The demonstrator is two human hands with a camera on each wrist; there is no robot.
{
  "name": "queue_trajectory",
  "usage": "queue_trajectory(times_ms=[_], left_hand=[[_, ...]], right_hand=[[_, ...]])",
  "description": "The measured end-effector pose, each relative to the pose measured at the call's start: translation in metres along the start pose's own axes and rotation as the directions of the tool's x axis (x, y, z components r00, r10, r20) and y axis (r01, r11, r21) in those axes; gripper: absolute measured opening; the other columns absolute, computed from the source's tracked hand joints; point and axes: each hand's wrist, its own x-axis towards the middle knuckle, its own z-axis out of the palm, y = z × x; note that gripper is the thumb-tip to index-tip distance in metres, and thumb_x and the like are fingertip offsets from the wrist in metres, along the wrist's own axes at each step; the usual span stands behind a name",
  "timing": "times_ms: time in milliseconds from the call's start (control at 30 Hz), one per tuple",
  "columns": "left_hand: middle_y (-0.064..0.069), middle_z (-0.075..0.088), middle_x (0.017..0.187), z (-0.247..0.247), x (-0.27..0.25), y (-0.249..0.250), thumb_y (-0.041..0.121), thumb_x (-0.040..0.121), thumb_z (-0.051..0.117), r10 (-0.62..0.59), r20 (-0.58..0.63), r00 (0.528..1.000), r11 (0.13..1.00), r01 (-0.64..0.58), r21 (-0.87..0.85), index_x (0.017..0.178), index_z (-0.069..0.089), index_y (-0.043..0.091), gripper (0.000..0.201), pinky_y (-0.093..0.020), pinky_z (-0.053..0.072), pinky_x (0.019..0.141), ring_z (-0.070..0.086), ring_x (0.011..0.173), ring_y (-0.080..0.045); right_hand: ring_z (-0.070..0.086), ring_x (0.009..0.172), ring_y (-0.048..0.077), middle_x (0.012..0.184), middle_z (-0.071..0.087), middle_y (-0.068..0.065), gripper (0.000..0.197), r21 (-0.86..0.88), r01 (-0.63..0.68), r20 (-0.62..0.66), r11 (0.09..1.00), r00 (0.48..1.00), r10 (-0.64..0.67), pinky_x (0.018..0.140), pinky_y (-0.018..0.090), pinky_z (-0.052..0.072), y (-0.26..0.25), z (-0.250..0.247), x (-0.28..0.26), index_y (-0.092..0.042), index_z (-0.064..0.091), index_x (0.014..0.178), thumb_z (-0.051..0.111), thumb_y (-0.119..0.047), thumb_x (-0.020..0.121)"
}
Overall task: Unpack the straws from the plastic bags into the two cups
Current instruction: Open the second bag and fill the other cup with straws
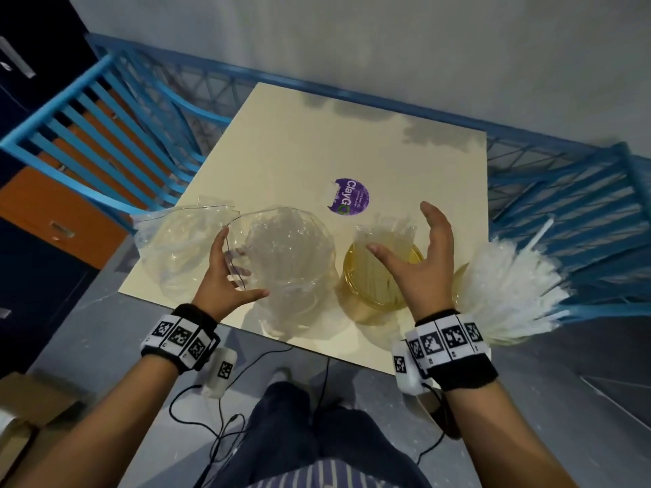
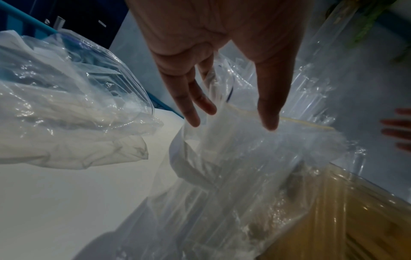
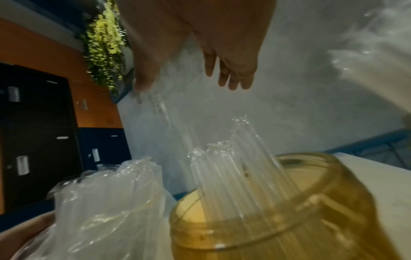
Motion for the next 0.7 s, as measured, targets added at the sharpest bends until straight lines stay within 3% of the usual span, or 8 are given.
queue_trajectory(times_ms=[100, 200, 300, 367, 467, 567, 633, 700], left_hand=[[0.016, 0.047, 0.112, -0.003, 0.003, -0.004, -0.007, 0.056, 0.082, 0.007, 0.029, 1.000, 1.000, -0.007, -0.010, 0.128, 0.010, 0.057, 0.121, -0.030, 0.052, 0.078, 0.055, 0.085, -0.015], [0.012, 0.048, 0.113, -0.013, 0.009, -0.010, -0.006, 0.055, 0.083, 0.009, 0.077, 0.997, 1.000, -0.008, -0.008, 0.132, 0.009, 0.054, 0.123, -0.026, 0.051, 0.077, 0.056, 0.087, -0.016], [0.004, 0.047, 0.115, -0.020, 0.014, -0.018, -0.003, 0.055, 0.084, 0.019, 0.136, 0.990, 0.999, -0.023, 0.029, 0.136, 0.006, 0.049, 0.125, -0.021, 0.050, 0.077, 0.056, 0.089, -0.015], [0.000, 0.044, 0.121, -0.021, 0.015, -0.023, -0.002, 0.055, 0.085, 0.017, 0.187, 0.982, 0.999, -0.024, 0.037, 0.136, 0.004, 0.050, 0.125, -0.020, 0.050, 0.078, 0.055, 0.092, -0.013], [0.016, 0.038, 0.126, -0.019, 0.018, -0.031, -0.001, 0.056, 0.084, -0.006, 0.224, 0.975, 0.999, -0.001, 0.033, 0.139, 0.004, 0.044, 0.125, -0.029, 0.052, 0.085, 0.053, 0.099, -0.009], [0.012, 0.036, 0.131, -0.019, 0.023, -0.037, 0.008, 0.054, 0.085, -0.023, 0.232, 0.972, 1.000, 0.022, 0.009, 0.142, 0.002, 0.041, 0.125, -0.039, 0.051, 0.091, 0.049, 0.108, -0.004], [0.002, 0.035, 0.135, -0.020, 0.027, -0.037, 0.013, 0.053, 0.084, -0.031, 0.231, 0.972, 0.999, 0.032, -0.002, 0.141, 0.001, 0.044, 0.125, -0.043, 0.051, 0.092, 0.049, 0.111, -0.006], [-0.001, 0.035, 0.138, -0.018, 0.030, -0.037, 0.010, 0.055, 0.084, -0.035, 0.232, 0.972, 0.999, 0.032, 0.017, 0.141, 0.000, 0.047, 0.126, -0.044, 0.051, 0.093, 0.050, 0.112, -0.010]], right_hand=[[0.046, 0.122, 0.010, 0.131, 0.046, -0.001, 0.075, 0.088, 0.132, 0.073, 0.987, 0.988, -0.139, 0.102, 0.018, 0.039, -0.011, 0.019, -0.010, -0.023, 0.045, 0.125, 0.084, -0.034, 0.062], [0.044, 0.125, 0.008, 0.134, 0.043, -0.002, 0.079, 0.182, -0.010, 0.234, 0.983, 0.972, -0.034, 0.104, 0.015, 0.038, -0.009, 0.060, -0.023, -0.029, 0.041, 0.126, 0.086, -0.023, 0.061], [0.040, 0.130, 0.005, 0.141, 0.039, -0.006, 0.086, 0.256, -0.210, 0.273, 0.943, 0.952, 0.138, 0.109, 0.019, 0.034, 0.003, 0.099, -0.031, -0.023, 0.037, 0.133, 0.086, -0.015, 0.062], [0.040, 0.127, -0.003, 0.140, 0.042, -0.008, 0.083, 0.204, -0.239, 0.311, 0.950, 0.935, 0.168, 0.103, 0.009, 0.032, 0.009, 0.117, -0.034, -0.025, 0.039, 0.132, 0.085, -0.017, 0.064], [0.037, 0.125, -0.012, 0.141, 0.042, -0.005, 0.082, 0.157, -0.239, 0.353, 0.958, 0.920, 0.172, 0.099, 0.002, 0.030, 0.015, 0.136, -0.040, -0.025, 0.040, 0.135, 0.084, -0.020, 0.066], [0.031, 0.137, 0.007, 0.148, 0.030, -0.003, 0.095, 0.100, -0.199, 0.345, 0.975, 0.926, 0.154, 0.111, 0.023, 0.032, 0.014, 0.147, -0.042, -0.043, 0.039, 0.131, 0.086, -0.043, 0.049], [0.018, 0.144, 0.015, 0.150, 0.019, -0.010, 0.088, -0.004, -0.150, 0.309, 0.989, 0.940, 0.144, 0.115, 0.040, 0.028, 0.011, 0.149, -0.040, -0.054, 0.041, 0.121, 0.082, -0.055, 0.043], [0.015, 0.144, 0.018, 0.143, 0.021, -0.015, 0.072, -0.089, -0.113, 0.242, 0.990, 0.961, 0.131, 0.115, 0.052, 0.026, 0.008, 0.150, -0.036, -0.053, 0.048, 0.110, 0.080, -0.056, 0.046]])
